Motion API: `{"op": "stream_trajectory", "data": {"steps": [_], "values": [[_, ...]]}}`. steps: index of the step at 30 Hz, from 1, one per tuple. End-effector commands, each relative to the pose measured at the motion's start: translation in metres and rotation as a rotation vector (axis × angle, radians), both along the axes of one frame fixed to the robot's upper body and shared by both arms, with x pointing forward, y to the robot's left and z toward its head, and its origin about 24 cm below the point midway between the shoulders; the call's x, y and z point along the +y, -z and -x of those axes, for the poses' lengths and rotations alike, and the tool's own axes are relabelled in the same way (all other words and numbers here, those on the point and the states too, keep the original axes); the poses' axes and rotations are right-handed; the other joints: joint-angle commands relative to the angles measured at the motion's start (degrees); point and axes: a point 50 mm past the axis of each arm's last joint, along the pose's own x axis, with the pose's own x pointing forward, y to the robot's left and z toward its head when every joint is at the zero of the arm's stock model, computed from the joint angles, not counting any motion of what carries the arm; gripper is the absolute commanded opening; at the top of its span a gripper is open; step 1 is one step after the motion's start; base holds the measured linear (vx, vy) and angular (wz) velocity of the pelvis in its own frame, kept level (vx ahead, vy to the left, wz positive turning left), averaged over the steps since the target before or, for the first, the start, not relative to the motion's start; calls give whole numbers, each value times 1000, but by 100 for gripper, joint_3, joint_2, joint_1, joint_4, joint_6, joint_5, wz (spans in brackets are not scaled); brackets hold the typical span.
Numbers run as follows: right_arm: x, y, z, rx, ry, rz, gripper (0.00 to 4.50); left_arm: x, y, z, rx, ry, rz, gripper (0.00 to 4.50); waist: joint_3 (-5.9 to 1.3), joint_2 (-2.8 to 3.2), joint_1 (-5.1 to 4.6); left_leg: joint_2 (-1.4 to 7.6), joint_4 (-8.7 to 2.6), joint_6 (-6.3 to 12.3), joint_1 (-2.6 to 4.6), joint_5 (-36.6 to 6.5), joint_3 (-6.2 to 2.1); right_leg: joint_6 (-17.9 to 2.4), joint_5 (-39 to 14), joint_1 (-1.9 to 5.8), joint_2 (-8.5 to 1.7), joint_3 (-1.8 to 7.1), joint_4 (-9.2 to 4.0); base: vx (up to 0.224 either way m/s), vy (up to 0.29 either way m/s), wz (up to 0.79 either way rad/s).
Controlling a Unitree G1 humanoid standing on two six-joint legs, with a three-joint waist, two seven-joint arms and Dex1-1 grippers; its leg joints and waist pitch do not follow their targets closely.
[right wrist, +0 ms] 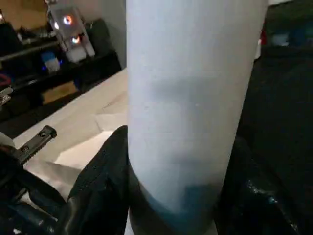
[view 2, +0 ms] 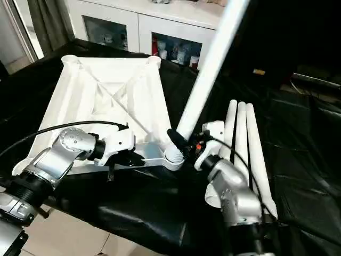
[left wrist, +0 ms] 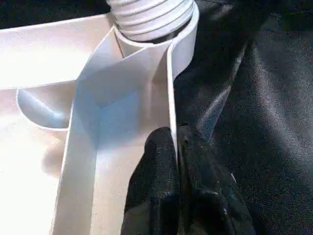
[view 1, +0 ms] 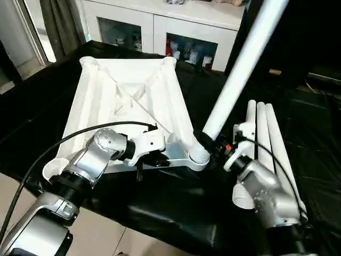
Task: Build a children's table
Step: Pick table leg
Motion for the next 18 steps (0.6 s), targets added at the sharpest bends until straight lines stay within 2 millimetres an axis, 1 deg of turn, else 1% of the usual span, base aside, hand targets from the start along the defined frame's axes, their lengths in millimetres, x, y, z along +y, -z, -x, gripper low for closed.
{"op": "stream_trajectory", "data": {"steps": [1,3,4,6,7,8,10,11,14,16,18], "values": [[-11,33,12,129,45,59,188,14,10,0,26,-39,-91,0,-264,117,16,286,-505,-59,4,-1102,-89,-1344,-777,246,-446,245,-478,0,0,0],[-12,34,13,127,53,53,188,14,10,0,26,-39,-92,0,-262,119,12,287,-510,-49,8,-1122,-89,-1333,-804,239,-438,244,-482,0,0,0],[-12,35,13,127,55,50,188,14,10,0,25,-40,-93,0,-260,132,17,287,-512,-47,5,-1149,-93,-1329,-839,240,-443,249,-483,0,0,0],[-12,37,14,125,56,43,188,15,10,0,24,-41,-94,0,-263,127,14,289,-512,-45,9,-1163,-92,-1326,-857,236,-444,248,-488,0,0,0],[-11,39,16,119,52,40,188,16,10,-1,23,-43,-96,0,-260,160,17,290,-517,-47,4,-1178,-97,-1334,-842,233,-445,249,-485,0,0,0],[-10,39,16,116,49,41,188,16,10,-1,22,-44,-97,0,-260,141,11,290,-518,-39,1,-1204,-95,-1333,-835,235,-443,248,-492,0,0,0],[-8,41,18,100,28,74,188,17,10,-2,21,-46,-98,0,-258,141,13,288,-518,-33,0,-1241,-94,-1328,-896,233,-447,250,-498,0,0,0],[-7,42,19,95,22,84,188,17,10,-2,20,-46,-98,0,-245,148,7,289,-531,-47,-1,-1298,-98,-1306,-1004,221,-441,247,-510,0,0,0],[-4,44,22,64,-14,149,188,17,9,-3,17,-49,-101,0,-234,141,6,288,-538,-58,6,-1426,-101,-1222,-1331,208,-449,259,-544,0,0,0],[-4,45,22,61,-14,156,188,17,9,-4,16,-51,-102,0,-237,147,7,296,-546,-54,6,-1440,-109,-1208,-1380,207,-455,260,-544,0,0,0],[-5,46,22,58,-8,157,188,18,9,-4,15,-52,-102,0,-237,143,5,297,-549,-30,-1,-1403,-108,-1213,-1296,206,-446,261,-541,0,0,0]]}}
